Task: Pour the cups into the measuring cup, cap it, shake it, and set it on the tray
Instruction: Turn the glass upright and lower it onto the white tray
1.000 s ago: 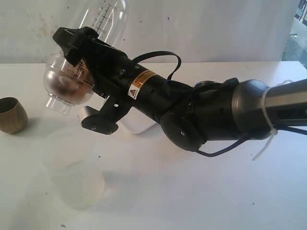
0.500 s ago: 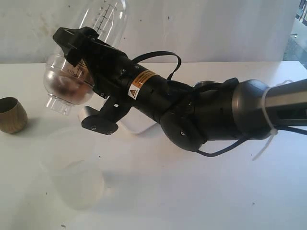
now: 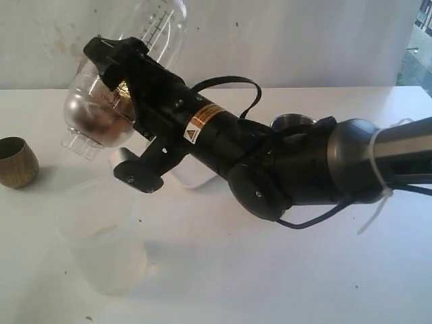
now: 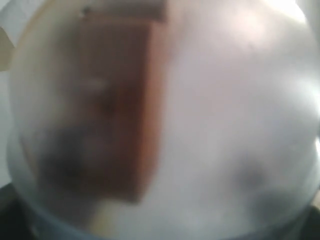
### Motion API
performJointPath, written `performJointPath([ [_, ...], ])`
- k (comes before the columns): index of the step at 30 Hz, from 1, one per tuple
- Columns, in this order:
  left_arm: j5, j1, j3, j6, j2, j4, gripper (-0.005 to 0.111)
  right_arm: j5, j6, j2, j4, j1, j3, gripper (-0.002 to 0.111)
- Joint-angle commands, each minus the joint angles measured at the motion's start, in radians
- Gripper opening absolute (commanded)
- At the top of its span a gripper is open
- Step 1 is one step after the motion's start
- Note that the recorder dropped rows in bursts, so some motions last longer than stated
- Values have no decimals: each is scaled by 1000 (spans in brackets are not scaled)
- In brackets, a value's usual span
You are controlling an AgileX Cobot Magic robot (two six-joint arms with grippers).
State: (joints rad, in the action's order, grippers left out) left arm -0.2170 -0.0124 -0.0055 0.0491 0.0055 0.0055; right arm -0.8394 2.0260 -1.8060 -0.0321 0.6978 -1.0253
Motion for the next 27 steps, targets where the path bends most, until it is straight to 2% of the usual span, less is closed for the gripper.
performJointPath([
  [1, 7, 2, 5, -3, -6, 2, 0, -49, -555, 32, 317, 0, -13, 0],
  [3, 7, 2, 5, -3, -6, 2, 0, 42, -948, 47, 515, -34, -47, 0],
  [4, 7, 2, 5, -3, -6, 2, 0, 130, -1149, 47, 546, -67, -67, 0],
  [5, 7, 2, 5, -3, -6, 2, 0, 226, -1378, 44, 500, -106, -86, 0],
  [6, 7, 2, 5, -3, -6, 2, 0, 298, -1569, 32, 418, -135, -104, 0],
  [8, 7, 2, 5, -3, -6, 2, 0, 337, -1974, -14, 96, -188, -146, 0],
  [9, 7, 2, 5, -4, -6, 2, 0, 339, -2080, -38, -48, -210, -170, 0],
  [11, 7, 2, 5, -4, -6, 2, 0, 349, -2264, -77, -189, -240, -213, 0],
  [13, 7, 2, 5, -4, -6, 2, 0, 373, -2309, -99, -184, -254, -236, 0],
  [27, 7, 2, 5, -4, -6, 2, 0, 337, -2253, -320, -190, -311, -340, 0],
])
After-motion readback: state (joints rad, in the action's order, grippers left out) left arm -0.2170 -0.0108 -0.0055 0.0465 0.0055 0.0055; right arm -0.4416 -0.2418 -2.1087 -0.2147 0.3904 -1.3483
